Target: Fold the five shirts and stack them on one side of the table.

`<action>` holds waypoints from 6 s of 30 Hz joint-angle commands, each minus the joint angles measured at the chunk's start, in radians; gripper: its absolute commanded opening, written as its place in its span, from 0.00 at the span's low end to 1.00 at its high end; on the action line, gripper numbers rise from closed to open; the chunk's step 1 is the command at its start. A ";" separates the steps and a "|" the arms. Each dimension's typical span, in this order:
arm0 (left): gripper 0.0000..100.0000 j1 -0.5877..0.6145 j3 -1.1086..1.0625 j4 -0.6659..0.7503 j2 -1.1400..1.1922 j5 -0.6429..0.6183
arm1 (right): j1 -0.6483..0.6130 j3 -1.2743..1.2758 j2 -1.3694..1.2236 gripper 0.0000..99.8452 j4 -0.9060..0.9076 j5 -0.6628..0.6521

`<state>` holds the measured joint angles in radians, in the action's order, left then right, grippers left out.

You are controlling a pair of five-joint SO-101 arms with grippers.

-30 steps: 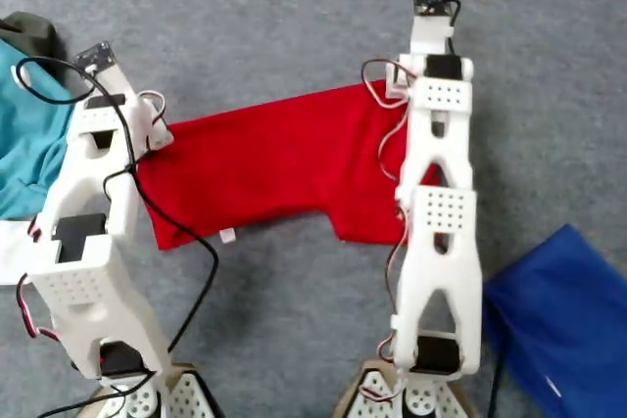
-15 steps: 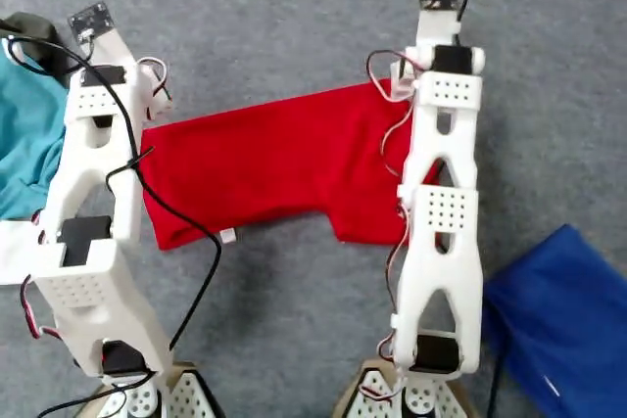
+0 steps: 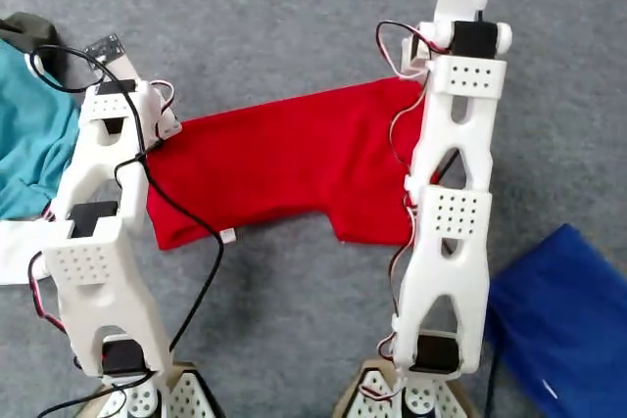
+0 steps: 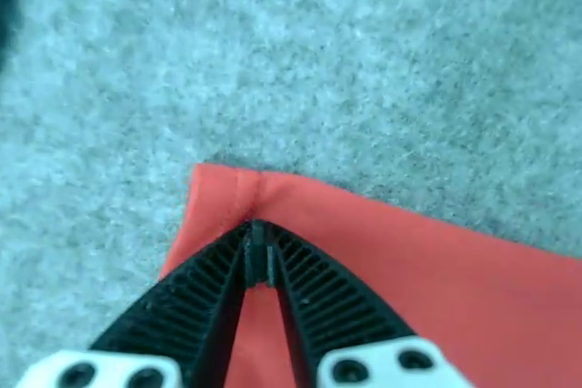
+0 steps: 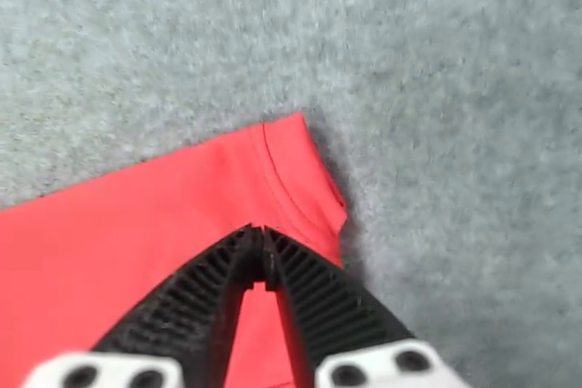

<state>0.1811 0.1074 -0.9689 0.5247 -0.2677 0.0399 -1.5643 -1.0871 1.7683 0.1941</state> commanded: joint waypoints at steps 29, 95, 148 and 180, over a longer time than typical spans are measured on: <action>0.02 0.069 0.068 -0.003 -0.007 -0.002 | 0.025 -0.108 -0.291 0.01 -0.068 -0.008; 0.02 0.068 -0.405 0.368 -0.340 -0.002 | -0.070 2.532 1.437 0.18 -0.769 -1.519; 0.02 0.063 -0.404 0.371 -0.340 0.020 | -0.134 2.471 1.257 0.18 -0.796 -1.433; 0.02 0.061 -0.407 0.368 -0.340 0.040 | -0.038 2.281 1.199 0.00 -0.786 -1.465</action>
<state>0.2409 -0.3437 -0.5961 0.1933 -0.2340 -0.0138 0.8155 0.1112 0.9275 -1.2681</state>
